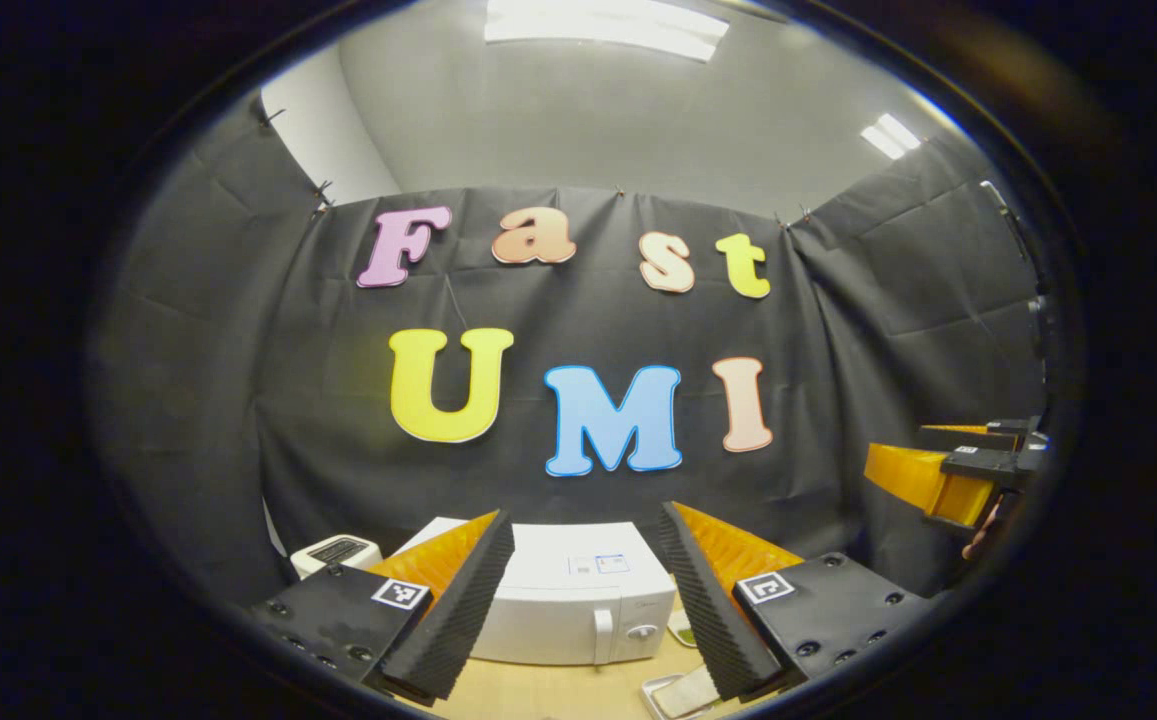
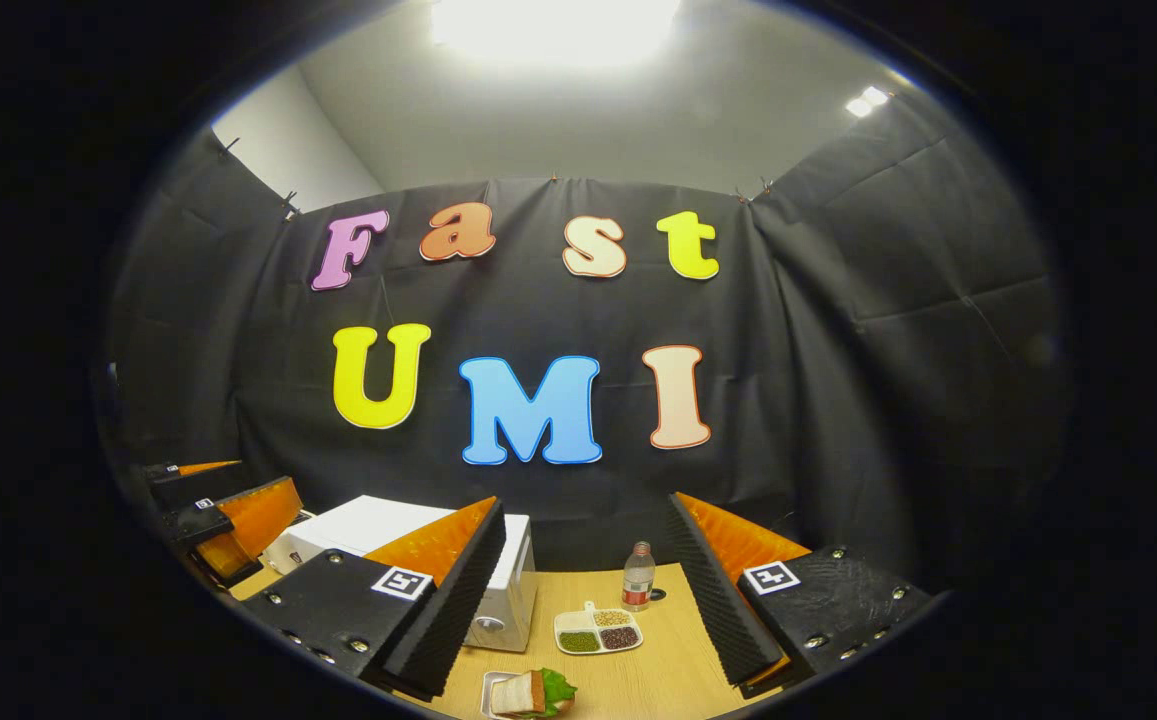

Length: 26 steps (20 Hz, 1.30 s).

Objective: Open the microwave oven with the left hand, put the food in, and close the microwave oven.

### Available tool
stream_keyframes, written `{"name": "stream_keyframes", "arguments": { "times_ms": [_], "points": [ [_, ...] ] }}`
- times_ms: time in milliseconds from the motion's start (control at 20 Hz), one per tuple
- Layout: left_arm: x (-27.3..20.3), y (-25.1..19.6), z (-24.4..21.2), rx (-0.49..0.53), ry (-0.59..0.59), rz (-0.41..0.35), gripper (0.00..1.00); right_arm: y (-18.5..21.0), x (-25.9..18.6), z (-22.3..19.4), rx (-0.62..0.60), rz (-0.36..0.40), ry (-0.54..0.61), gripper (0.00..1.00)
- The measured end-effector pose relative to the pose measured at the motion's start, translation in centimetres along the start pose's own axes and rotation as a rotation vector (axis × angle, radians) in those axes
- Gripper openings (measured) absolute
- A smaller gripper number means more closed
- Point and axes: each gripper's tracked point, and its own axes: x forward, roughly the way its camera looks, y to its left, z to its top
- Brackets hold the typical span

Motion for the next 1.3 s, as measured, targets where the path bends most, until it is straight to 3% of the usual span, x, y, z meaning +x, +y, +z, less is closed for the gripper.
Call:
{"name": "stream_keyframes", "arguments": {
  "times_ms": [350,400,450,500,550,700,1000,1050,1100,1200,1250,1300],
  "points": [
    [2.5,-0.8,-7.1,-0.031,0.103,-0.031,0.99,-0.3,0.8,-2.1,-0.019,0.0,0.037,0.97],
    [3.1,-0.9,-8.8,-0.038,0.127,-0.035,0.99,-0.4,0.8,-2.4,-0.022,0.0,0.046,0.97],
    [3.7,-1.2,-10.4,-0.045,0.155,-0.042,0.93,-0.7,1.0,-2.9,-0.027,-0.003,0.057,0.97],
    [4.4,-1.4,-12.1,-0.05,0.182,-0.046,0.99,-0.8,1.1,-3.3,-0.03,-0.003,0.069,0.97],
    [5.3,-1.7,-13.7,-0.051,0.204,-0.055,0.93,-1.0,1.3,-3.8,-0.032,-0.004,0.081,0.97],
    [7.9,-2.9,-19.6,-0.037,0.281,-0.088,0.99,-1.8,1.7,-5.0,-0.041,-0.007,0.115,0.97],
    [12.8,-3.1,-30.8,-0.05,0.454,-0.044,0.97,-4.2,3.0,-7.3,-0.065,-0.012,0.175,0.97],
    [13.4,-3.1,-32.0,-0.047,0.472,-0.043,0.92,-4.7,3.3,-7.7,-0.067,-0.013,0.185,0.97],
    [14.0,-3.2,-33.1,-0.037,0.49,-0.041,0.93,-5.1,3.5,-8.1,-0.068,-0.014,0.197,0.97],
    [14.9,-2.6,-34.5,-0.022,0.508,-0.019,0.79,-5.7,4.0,-8.9,-0.071,-0.015,0.219,0.97],
    [15.1,-2.4,-35.0,-0.027,0.528,-0.015,0.66,-6.0,4.2,-9.1,-0.07,-0.014,0.228,0.97],
    [15.8,-3.1,-35.8,-0.057,0.538,-0.043,0.65,-6.1,4.4,-9.3,-0.067,-0.012,0.234,0.97]
  ]
}}
